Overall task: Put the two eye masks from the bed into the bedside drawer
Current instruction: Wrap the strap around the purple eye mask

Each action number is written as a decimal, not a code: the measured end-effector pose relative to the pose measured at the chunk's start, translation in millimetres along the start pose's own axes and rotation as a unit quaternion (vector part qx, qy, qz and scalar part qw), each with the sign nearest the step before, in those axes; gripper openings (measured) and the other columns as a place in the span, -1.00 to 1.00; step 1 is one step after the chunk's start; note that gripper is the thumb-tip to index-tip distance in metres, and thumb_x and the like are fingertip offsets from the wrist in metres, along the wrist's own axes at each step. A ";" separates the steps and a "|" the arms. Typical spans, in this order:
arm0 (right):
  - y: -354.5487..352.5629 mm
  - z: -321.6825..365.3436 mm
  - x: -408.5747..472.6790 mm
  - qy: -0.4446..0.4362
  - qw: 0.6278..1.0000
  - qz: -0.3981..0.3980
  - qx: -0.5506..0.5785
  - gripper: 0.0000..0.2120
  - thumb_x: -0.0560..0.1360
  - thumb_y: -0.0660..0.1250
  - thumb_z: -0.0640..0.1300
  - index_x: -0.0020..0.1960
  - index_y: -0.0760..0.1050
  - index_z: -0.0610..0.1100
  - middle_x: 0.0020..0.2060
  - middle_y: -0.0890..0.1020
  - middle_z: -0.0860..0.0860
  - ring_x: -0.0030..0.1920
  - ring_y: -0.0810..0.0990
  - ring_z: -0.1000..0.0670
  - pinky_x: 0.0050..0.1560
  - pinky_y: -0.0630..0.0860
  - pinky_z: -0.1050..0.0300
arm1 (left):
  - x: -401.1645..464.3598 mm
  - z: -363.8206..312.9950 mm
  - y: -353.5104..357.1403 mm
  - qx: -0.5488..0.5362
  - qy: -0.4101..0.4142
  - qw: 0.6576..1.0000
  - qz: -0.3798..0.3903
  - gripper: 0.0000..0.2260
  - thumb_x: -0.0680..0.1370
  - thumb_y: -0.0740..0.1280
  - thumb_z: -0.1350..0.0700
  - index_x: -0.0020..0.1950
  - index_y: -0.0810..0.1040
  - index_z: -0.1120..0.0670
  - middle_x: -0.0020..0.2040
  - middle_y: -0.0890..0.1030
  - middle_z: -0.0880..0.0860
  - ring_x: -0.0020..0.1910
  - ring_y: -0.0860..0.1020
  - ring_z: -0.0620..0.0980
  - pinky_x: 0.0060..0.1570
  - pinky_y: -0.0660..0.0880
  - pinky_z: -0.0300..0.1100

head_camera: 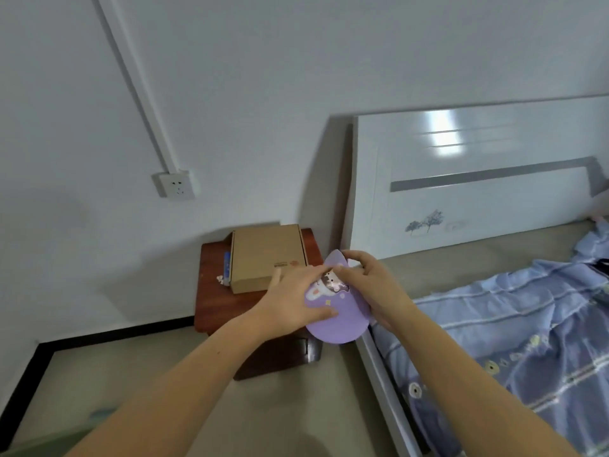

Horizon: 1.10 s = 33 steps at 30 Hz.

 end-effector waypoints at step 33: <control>-61.8 55.0 -50.1 -0.033 0.975 0.043 0.215 -0.65 0.34 0.43 -0.11 0.09 0.55 -0.21 -0.10 0.73 -0.02 -0.10 0.68 0.01 -0.18 0.63 0.16 | 1.2 -83.9 33.4 -0.393 -0.117 0.900 0.146 -0.75 0.52 0.25 0.17 -0.29 0.63 -0.01 -0.48 0.44 -0.04 -0.53 0.34 -0.14 -0.46 0.27 -0.31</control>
Point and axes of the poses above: each hand's wrist, its own x-axis towards the middle knuckle, its own y-axis out of the palm, z = x × y, the point moved 6 cm from there along x, towards the middle knuckle
